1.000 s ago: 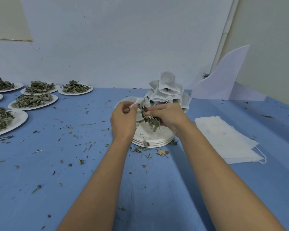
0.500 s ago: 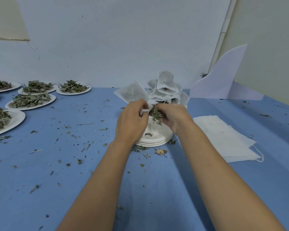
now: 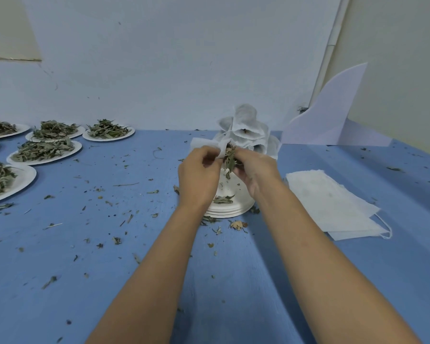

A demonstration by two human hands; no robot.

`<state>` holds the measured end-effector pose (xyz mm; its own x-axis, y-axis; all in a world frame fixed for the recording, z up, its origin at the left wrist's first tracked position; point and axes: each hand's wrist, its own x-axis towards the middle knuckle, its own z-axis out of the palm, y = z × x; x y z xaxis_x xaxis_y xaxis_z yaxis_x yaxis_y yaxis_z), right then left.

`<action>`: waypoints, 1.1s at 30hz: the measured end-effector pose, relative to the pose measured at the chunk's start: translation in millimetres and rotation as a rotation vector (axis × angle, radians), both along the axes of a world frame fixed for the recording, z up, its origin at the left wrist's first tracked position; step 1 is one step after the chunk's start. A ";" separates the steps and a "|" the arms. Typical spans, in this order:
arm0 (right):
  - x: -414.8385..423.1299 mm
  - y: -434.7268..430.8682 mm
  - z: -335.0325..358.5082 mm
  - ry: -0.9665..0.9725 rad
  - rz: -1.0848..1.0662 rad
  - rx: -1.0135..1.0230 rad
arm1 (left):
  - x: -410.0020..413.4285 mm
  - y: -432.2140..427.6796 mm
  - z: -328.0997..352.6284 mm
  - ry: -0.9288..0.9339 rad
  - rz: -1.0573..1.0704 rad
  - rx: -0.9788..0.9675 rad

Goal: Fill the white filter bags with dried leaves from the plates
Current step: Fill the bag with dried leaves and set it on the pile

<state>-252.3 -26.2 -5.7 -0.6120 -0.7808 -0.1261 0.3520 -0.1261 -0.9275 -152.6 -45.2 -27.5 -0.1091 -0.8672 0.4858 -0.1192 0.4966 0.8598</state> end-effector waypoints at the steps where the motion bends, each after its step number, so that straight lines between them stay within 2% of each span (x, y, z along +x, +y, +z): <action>1: 0.7 -0.9 -1.7 0.043 -0.026 0.013 | 0.8 0.7 2.6 0.048 -0.060 0.065; 5: 2.9 -2.7 -8.0 0.161 -0.104 0.081 | 6.5 2.1 9.3 0.063 -0.276 0.203; 8: 3.5 -3.3 -9.6 0.200 -0.116 0.104 | 10.9 0.5 9.2 0.017 -0.367 0.221; 13: 15.5 -2.3 -10.1 0.270 -0.089 0.108 | 14.4 -4.3 4.7 -0.011 -0.217 0.135; 20: 15.9 4.2 -2.6 0.226 0.002 0.082 | 11.7 -8.2 3.5 -0.023 -0.124 0.084; 24: 21.6 4.5 2.0 0.320 0.002 0.111 | 14.2 -11.0 3.1 0.007 -0.086 0.093; 33: 22.0 8.3 4.8 0.266 0.175 -0.039 | 15.2 -16.9 -0.8 0.061 0.021 0.105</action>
